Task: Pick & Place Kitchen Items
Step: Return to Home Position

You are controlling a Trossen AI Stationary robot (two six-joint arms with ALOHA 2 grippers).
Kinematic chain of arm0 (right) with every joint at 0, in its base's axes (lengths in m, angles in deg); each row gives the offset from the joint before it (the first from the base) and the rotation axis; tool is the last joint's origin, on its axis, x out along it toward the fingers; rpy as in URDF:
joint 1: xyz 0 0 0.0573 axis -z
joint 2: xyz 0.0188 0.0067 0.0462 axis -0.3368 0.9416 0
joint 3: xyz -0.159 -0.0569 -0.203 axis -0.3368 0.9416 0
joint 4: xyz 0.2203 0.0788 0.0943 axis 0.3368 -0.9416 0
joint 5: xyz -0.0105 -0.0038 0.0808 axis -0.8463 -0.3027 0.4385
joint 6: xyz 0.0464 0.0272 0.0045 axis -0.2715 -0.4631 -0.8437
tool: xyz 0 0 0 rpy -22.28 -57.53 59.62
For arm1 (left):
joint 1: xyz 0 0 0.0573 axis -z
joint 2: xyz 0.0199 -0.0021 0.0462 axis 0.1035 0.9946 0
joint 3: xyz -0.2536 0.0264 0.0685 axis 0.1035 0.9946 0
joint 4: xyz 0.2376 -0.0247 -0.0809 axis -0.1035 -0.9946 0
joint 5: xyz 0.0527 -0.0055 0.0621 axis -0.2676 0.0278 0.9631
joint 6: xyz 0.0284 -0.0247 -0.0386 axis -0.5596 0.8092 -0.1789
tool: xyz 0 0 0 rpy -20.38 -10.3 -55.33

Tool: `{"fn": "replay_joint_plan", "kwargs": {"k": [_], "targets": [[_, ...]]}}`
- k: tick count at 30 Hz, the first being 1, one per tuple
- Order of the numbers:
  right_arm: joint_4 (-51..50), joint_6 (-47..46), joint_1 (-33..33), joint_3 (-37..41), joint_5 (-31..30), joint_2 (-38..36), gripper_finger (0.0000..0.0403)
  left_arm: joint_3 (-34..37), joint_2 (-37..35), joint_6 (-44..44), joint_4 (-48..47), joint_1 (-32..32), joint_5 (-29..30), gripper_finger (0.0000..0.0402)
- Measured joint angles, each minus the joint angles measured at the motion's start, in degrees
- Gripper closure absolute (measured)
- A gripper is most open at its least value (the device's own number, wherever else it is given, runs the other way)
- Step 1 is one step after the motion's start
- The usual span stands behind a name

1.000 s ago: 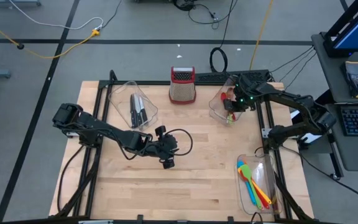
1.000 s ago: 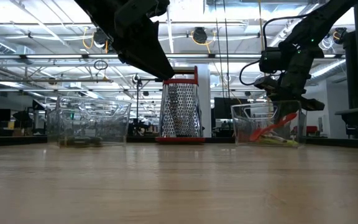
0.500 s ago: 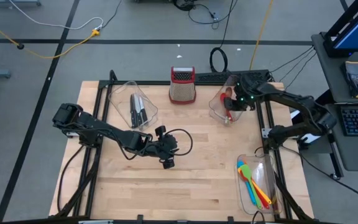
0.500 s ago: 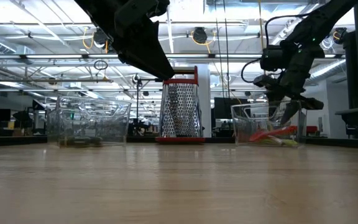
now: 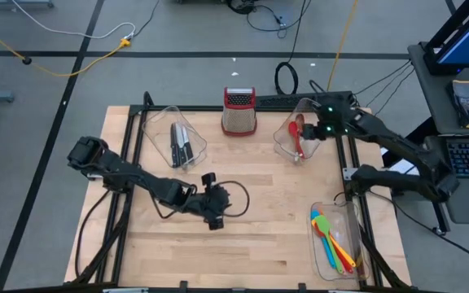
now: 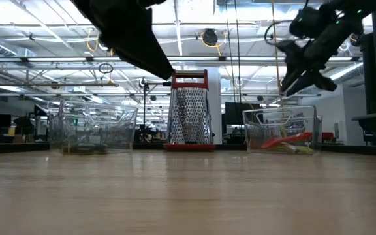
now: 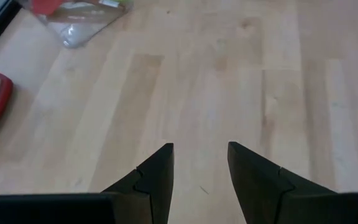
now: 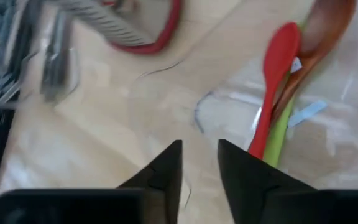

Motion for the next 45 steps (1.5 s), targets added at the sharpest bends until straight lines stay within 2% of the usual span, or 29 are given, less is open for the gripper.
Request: {"fn": "replay_joint_plan", "kwargs": {"k": [7,13,21,26,31,37,45], "targets": [[-3.5,9.0,-5.0,0.0,1.4,-11.9,0.0396,0.0,0.0,1.4,-0.3,2.9,1.5,0.025],[-4.1,11.7,-11.5,2.0,1.4,-21.7,0.0398,0.0,0.0,1.2,-0.8,2.4,1.0,0.025],[2.7,11.6,-21.0,13.6,1.2,-34.0,0.0402,0.0,0.0,-2.1,-0.6,-1.9,-4.1,0.025],[11.4,12.2,-25.4,19.9,1.1,-37.6,0.0402,0.0,0.0,-4.4,-0.1,-6.7,-8.3,0.025],[16.1,15.2,-29.1,21.7,-0.3,-37.8,0.0402,0.1,-2.1,-7.0,-0.2,-10.7,-9.7,0.025],[17.0,17.6,-34.1,21.5,-6.6,-37.8,0.0402,3.2,-11.0,-8.2,0.5,-13.9,-9.7,0.025],[17.0,18.2,-41.8,21.4,-13.3,-37.8,0.0403,19.6,-31.9,-5.4,6.6,-14.4,-8.5,0.025]]}}
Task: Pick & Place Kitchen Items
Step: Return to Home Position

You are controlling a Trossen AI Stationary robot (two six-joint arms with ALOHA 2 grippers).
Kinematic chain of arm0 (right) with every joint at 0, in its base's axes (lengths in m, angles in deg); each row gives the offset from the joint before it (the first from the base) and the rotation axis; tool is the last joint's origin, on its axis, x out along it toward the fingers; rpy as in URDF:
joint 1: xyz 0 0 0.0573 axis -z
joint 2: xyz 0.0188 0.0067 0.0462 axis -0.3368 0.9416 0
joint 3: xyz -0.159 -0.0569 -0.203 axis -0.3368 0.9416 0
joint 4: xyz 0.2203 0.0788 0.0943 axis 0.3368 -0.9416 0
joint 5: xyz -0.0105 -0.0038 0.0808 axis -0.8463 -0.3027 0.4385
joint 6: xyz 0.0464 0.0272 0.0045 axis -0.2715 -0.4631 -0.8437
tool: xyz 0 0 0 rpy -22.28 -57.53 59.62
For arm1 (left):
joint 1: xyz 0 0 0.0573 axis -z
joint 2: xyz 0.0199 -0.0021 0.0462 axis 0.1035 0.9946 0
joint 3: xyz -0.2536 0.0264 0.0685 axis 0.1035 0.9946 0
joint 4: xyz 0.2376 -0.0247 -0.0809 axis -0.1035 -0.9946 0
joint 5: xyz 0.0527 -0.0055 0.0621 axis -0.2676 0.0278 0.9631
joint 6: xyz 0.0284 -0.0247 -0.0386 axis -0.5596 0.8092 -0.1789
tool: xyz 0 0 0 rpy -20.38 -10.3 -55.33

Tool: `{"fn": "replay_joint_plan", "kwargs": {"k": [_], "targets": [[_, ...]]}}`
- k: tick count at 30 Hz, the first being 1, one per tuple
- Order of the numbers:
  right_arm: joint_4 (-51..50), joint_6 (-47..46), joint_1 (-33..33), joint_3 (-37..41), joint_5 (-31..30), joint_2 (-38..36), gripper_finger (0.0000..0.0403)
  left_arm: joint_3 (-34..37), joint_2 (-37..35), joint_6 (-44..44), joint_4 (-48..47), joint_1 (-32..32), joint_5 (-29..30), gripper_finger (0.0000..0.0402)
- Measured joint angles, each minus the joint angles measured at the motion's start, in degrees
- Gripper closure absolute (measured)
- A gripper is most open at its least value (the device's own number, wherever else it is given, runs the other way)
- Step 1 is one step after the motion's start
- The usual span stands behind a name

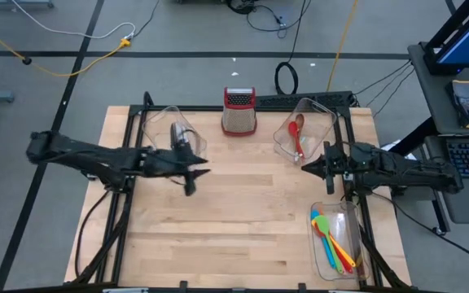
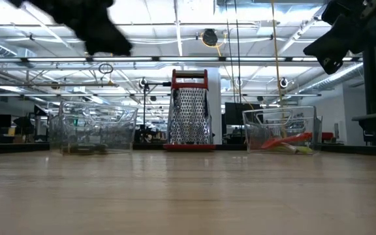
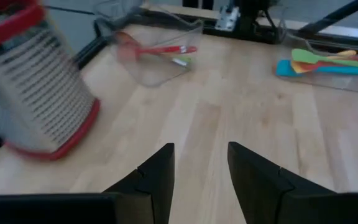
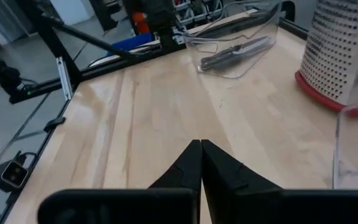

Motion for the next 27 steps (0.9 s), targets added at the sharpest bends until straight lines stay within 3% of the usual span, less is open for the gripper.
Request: {"fn": "replay_joint_plan", "kwargs": {"k": [8,14,22,27], "targets": [[-0.6,4.0,-3.6,-0.1,3.1,-1.6,0.0403,13.6,-20.8,1.0,-0.4,2.6,2.6,0.025],[-2.8,5.4,-3.5,-0.1,4.2,-7.5,0.0403,21.6,-33.0,0.5,-0.2,4.2,-0.9,0.025],[-7.7,3.8,-3.5,-0.1,4.3,-19.0,0.0403,30.8,-44.1,-4.7,8.3,6.9,-5.7,0.025],[-10.3,2.9,-3.5,0.3,4.3,-18.6,0.0403,33.4,-48.7,-4.9,8.5,7.5,-7.0,0.025]]}}
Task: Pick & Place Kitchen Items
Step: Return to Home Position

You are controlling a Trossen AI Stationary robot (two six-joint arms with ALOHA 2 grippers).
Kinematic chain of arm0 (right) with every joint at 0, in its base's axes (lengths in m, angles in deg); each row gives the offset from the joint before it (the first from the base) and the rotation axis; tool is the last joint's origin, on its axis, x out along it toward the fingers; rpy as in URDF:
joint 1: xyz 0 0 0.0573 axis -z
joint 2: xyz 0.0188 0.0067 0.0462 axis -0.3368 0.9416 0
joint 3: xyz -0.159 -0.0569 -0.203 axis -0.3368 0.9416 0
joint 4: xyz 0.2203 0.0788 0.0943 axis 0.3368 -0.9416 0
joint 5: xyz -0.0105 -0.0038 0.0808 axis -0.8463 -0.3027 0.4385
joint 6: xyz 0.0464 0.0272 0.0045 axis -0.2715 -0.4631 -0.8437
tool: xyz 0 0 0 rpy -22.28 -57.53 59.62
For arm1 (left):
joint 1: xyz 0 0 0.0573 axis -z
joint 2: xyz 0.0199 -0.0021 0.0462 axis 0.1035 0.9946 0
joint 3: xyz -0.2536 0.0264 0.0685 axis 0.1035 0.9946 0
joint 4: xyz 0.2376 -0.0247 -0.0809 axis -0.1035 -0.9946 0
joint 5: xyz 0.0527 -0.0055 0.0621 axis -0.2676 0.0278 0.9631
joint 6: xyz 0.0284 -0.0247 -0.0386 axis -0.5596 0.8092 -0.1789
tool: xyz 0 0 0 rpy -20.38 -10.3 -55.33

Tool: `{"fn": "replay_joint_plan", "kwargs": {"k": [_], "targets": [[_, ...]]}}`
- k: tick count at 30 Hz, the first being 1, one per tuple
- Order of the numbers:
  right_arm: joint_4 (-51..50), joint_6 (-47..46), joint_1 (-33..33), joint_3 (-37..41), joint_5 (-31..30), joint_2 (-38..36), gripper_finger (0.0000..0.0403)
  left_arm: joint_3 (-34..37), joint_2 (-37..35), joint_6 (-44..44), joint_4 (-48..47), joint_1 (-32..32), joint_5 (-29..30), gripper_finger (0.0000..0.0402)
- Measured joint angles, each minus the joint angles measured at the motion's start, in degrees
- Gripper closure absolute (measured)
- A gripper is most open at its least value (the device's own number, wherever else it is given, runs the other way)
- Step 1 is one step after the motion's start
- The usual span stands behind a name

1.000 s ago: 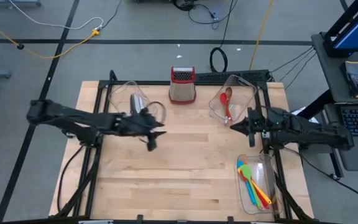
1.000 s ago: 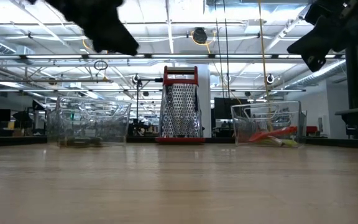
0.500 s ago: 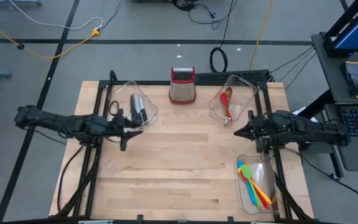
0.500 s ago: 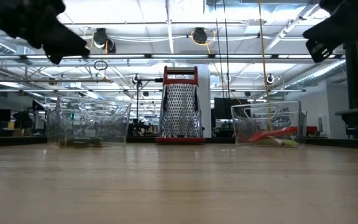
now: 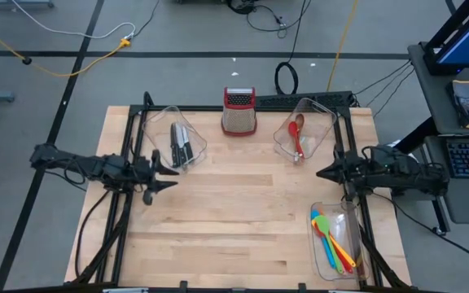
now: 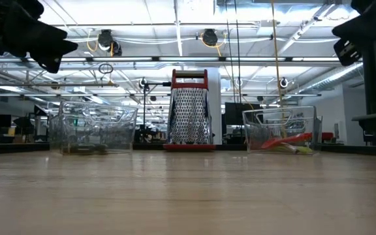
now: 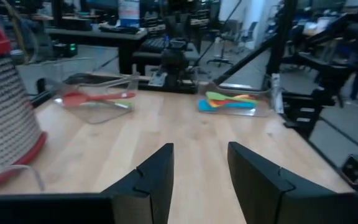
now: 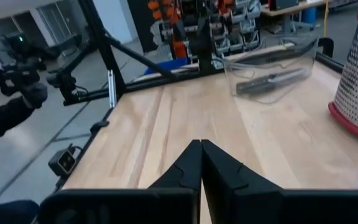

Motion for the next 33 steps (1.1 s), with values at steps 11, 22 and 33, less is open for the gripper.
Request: {"fn": "replay_joint_plan", "kwargs": {"k": [11,22,33], "targets": [[17.4,-2.3,0.0,12.3,4.6,0.3,0.0403,6.2,-1.5,-0.6,9.7,0.0,-2.8,0.025],[16.5,6.0,0.0,13.5,3.1,0.3,0.0403,6.6,-1.5,-6.0,9.4,-0.1,-3.2,0.025],[18.6,5.7,0.0,18.4,-0.9,0.3,0.0403,6.6,-1.5,-6.8,8.5,-2.0,-2.7,0.025]]}}
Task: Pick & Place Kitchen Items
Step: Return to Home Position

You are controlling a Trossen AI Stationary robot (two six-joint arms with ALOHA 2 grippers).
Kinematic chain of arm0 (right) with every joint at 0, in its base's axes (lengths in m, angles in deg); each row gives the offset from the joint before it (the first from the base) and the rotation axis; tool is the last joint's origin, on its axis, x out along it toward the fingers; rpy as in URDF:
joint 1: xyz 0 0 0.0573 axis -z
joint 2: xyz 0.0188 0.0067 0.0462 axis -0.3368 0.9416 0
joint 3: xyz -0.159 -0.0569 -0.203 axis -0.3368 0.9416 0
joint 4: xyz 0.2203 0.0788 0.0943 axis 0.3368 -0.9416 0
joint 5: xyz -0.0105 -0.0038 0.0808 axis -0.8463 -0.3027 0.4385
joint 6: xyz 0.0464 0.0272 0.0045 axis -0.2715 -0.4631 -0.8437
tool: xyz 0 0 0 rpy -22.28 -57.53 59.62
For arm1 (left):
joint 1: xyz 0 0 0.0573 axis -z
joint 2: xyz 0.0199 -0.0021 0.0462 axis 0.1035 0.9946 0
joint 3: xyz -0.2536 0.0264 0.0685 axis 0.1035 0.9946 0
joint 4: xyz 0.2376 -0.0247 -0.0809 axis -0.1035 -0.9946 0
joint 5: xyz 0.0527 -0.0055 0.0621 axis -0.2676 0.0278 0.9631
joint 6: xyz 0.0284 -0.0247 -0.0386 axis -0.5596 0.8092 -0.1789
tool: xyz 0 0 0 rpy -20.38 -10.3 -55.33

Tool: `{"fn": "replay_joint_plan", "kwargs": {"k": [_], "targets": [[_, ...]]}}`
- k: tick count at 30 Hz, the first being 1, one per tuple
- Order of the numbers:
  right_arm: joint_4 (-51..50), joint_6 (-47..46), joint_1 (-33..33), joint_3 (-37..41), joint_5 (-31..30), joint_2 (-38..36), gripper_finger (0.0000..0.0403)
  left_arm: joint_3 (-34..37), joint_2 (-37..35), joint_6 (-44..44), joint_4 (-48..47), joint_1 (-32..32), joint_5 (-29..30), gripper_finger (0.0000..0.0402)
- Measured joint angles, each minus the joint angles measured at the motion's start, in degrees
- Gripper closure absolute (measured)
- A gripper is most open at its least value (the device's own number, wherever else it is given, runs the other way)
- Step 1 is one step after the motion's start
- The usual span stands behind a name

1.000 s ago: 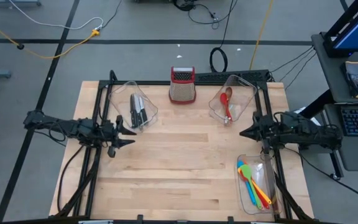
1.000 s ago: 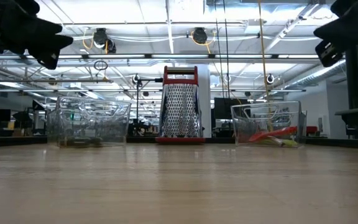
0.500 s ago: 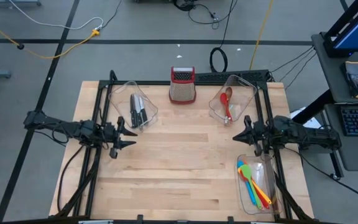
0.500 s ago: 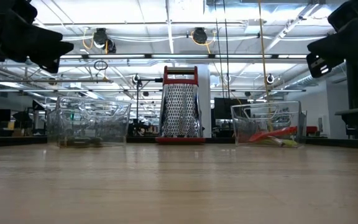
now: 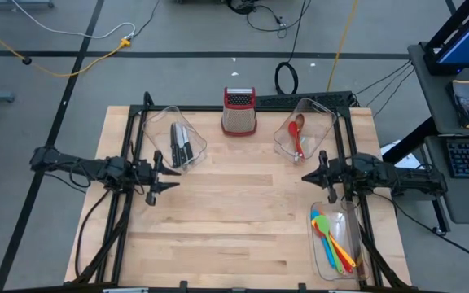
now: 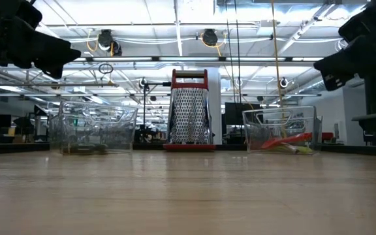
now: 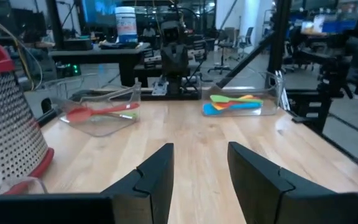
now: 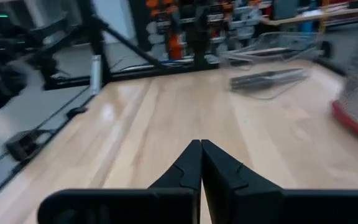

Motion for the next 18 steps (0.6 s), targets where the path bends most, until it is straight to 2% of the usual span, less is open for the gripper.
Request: {"fn": "replay_joint_plan", "kwargs": {"k": [3,9,13,18], "targets": [[1.3,-0.1,0.0,1.8,-2.7,0.0,0.0403,0.0,0.0,0.8,0.2,-0.8,-0.1,0.025],[7.6,0.0,0.0,3.5,-1.0,0.0,0.0403,0.0,0.0,3.7,-1.3,-1.4,1.7,0.025],[7.7,-0.6,0.0,3.5,-1.0,0.0,0.0403,0.0,0.0,8.4,-2.9,-1.4,1.7,0.025],[8.8,1.5,0.0,3.6,-0.9,0.0,0.0403,0.0,0.0,8.1,-2.9,-1.4,1.7,0.025]]}}
